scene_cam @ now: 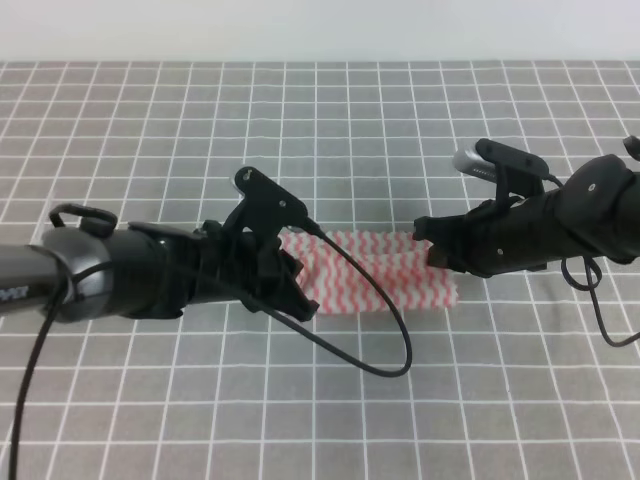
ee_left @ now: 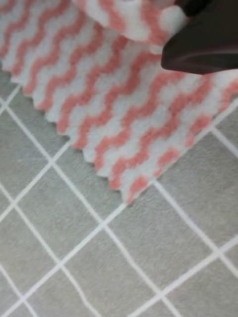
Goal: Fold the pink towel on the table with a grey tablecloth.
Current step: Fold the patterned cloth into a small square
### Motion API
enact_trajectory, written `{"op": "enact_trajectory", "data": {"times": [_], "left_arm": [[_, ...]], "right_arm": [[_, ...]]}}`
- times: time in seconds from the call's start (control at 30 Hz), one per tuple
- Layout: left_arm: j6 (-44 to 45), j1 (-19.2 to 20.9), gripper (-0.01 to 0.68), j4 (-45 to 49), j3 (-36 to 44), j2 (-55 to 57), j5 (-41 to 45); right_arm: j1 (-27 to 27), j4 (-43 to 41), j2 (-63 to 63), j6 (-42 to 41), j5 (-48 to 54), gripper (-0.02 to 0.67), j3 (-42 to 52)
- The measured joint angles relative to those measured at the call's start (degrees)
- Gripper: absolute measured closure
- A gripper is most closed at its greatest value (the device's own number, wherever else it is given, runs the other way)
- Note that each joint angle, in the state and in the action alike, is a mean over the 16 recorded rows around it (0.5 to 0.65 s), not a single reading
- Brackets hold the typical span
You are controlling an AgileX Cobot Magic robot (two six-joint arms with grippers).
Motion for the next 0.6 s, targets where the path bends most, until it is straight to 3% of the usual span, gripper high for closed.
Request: {"op": "enact_trajectory", "data": {"times": [0.6], "left_arm": [[0.1,0.0,0.674,-0.1,-1.4,1.6,-1.9]], "right_arm": [[0.0,-0.9,1.0,0.0,0.4,0.664,-1.8]]}}
